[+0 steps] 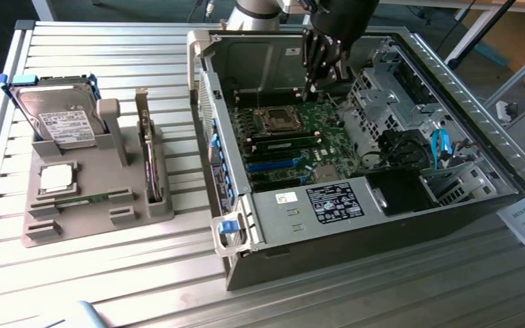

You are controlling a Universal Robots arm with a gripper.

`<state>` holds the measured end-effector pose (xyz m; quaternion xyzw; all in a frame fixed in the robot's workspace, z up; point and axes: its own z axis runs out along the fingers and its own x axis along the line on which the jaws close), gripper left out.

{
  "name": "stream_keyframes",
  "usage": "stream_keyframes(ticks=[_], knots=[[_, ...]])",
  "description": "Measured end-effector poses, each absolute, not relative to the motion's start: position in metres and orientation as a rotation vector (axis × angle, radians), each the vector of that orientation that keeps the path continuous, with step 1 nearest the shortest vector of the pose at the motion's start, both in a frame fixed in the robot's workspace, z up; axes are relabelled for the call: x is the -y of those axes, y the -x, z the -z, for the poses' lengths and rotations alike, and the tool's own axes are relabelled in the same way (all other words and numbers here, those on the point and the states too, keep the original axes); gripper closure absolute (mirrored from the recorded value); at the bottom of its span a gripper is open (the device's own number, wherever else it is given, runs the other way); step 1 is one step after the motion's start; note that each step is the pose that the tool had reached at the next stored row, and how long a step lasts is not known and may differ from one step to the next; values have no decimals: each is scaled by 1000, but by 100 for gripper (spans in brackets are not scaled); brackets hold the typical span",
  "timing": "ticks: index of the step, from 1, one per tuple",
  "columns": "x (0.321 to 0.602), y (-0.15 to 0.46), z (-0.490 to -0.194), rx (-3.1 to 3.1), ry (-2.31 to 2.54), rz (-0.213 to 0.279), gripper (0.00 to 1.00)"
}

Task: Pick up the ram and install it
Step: 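Press down the ram until it locks into place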

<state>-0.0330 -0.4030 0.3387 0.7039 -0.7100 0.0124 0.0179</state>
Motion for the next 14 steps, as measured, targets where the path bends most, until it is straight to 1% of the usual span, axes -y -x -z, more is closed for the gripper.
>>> stream_keyframes(ticks=[14], knots=[[403,33,-339,2486,-1857,-30,89]])
